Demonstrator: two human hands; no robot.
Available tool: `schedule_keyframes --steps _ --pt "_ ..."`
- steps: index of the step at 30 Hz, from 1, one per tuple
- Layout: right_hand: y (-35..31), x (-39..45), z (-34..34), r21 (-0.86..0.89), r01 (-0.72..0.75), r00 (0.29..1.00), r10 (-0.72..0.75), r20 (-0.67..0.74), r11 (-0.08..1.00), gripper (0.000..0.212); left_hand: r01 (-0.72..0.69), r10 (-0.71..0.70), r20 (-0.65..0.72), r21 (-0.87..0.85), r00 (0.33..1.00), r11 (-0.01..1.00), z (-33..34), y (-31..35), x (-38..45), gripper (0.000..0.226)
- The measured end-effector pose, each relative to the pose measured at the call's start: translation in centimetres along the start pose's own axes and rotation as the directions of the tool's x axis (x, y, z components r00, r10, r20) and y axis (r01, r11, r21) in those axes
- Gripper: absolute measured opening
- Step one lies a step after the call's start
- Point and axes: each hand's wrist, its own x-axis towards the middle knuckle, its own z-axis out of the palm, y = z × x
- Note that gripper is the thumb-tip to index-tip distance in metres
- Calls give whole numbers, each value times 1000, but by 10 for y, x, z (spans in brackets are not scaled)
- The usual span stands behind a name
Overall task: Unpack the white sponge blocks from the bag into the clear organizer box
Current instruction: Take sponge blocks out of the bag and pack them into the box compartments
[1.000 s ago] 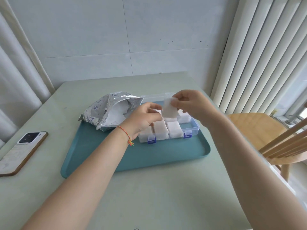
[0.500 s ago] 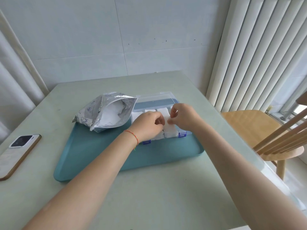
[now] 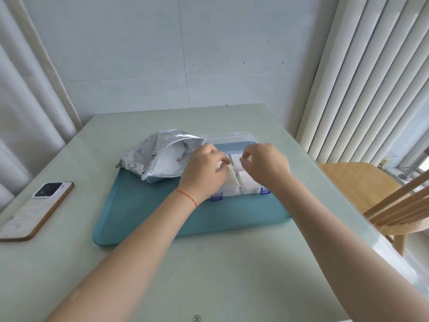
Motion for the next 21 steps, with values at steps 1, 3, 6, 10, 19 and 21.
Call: schedule_keyframes --steps 1,3,6,10,19,21 --pt "-9 0 0 53 19 999 -17 -38 998 18 -19 27 -186 45 982 999 -9 -8 -5 15" --pt "-32 0 2 153 65 996 -55 -67 986 15 36 27 -426 139 904 990 -29 -28 -13 14" --pt "-70 5 15 250 122 992 -121 -19 961 16 227 -120 -487 166 865 960 -57 -54 -27 27" --pt "-119 17 41 250 103 978 -144 151 963 23 388 -381 -276 -31 883 921 -78 -80 -38 31" --pt "-164 47 67 200 -119 900 21 435 973 15 390 -444 -174 -274 879 879 -80 -97 -44 22" --pt "-167 51 70 236 -168 904 54 425 957 17 378 -445 -182 -309 877 872 -79 -99 -46 21"
